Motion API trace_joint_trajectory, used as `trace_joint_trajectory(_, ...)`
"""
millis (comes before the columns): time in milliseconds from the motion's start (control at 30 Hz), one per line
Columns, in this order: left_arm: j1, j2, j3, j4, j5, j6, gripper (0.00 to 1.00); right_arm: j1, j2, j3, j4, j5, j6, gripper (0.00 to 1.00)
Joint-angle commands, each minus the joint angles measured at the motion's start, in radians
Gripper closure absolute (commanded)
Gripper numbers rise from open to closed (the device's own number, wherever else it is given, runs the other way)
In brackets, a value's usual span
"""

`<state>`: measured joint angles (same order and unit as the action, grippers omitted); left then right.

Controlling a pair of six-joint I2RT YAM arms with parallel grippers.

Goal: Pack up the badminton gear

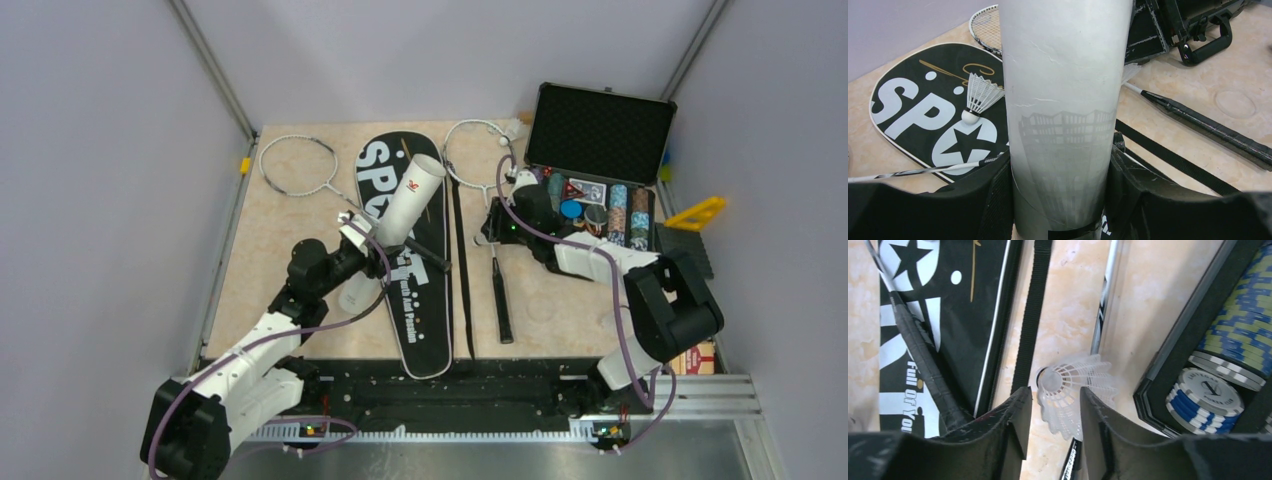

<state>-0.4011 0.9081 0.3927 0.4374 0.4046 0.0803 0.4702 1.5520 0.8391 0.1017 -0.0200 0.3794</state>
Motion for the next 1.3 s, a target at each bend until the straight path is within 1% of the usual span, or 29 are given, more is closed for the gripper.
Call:
trace_joint_trajectory(0, -0.002, -0.009, 0.049, 0.048, 0.007, 0.005, 0.76, -0.008, 0.017, 0.009, 0.097, -0.054, 0.030, 0.63)
trace_joint_trajectory(67, -0.002, -0.009, 0.049, 0.047, 0.008, 0.005, 0.76, -0.008, 0.002, -0.007, 0.132, -0.064, 0.034, 0.75)
trace_joint_trajectory(100, -0.002, -0.010, 0.049, 0.047, 0.009, 0.005, 0.76, -0.008, -0.003, -0.012, 0.152, -0.071, 0.034, 0.80)
trace_joint_trajectory(133, -0.002, -0.012, 0.049, 0.047, 0.009, 0.006, 0.76, -0.008, -0.007, -0.013, 0.161, -0.086, 0.031, 0.80)
trace_joint_trajectory(200, -0.002, -0.013, 0.048, 0.046, 0.010, 0.007, 0.76, -0.008, 0.002, 0.007, 0.154, -0.107, 0.021, 0.77)
trace_joint_trajectory(333, -0.002, -0.017, 0.048, 0.041, 0.010, 0.007, 0.76, -0.008, 0.049, 0.053, 0.098, -0.097, 0.003, 0.72)
trace_joint_trajectory(467, -0.002, -0.019, 0.046, 0.041, 0.014, 0.008, 0.76, -0.008, 0.072, 0.062, 0.094, -0.104, -0.001, 0.74)
trace_joint_trajectory(533, -0.002, -0.019, 0.046, 0.041, 0.015, 0.009, 0.77, -0.008, 0.073, 0.057, 0.104, -0.126, -0.003, 0.82)
trace_joint_trajectory(633, -0.002, -0.016, 0.047, 0.041, 0.014, 0.009, 0.77, -0.008, 0.056, 0.050, 0.119, -0.154, -0.010, 1.00)
trace_joint_trajectory(667, -0.002, -0.016, 0.047, 0.041, 0.014, 0.009, 0.77, -0.008, 0.041, 0.049, 0.119, -0.159, -0.014, 1.00)
trace_joint_trajectory(800, -0.002, -0.015, 0.048, 0.041, 0.017, 0.010, 0.77, -0.008, -0.069, 0.055, 0.089, -0.163, -0.065, 1.00)
trace_joint_trajectory(933, -0.002, -0.013, 0.048, 0.040, 0.034, 0.015, 0.77, -0.008, -0.235, 0.095, 0.023, -0.175, -0.148, 1.00)
trace_joint_trajectory(1033, -0.002, -0.012, 0.046, 0.037, 0.068, 0.024, 0.77, -0.008, -0.374, 0.119, 0.015, -0.209, -0.190, 1.00)
trace_joint_trajectory(1167, -0.002, -0.020, 0.043, 0.030, 0.115, 0.033, 0.77, -0.008, -0.521, 0.164, 0.009, -0.312, -0.197, 1.00)
trace_joint_trajectory(1267, -0.004, -0.027, 0.034, 0.037, 0.169, 0.053, 0.77, -0.008, -0.562, 0.218, -0.029, -0.420, -0.186, 1.00)
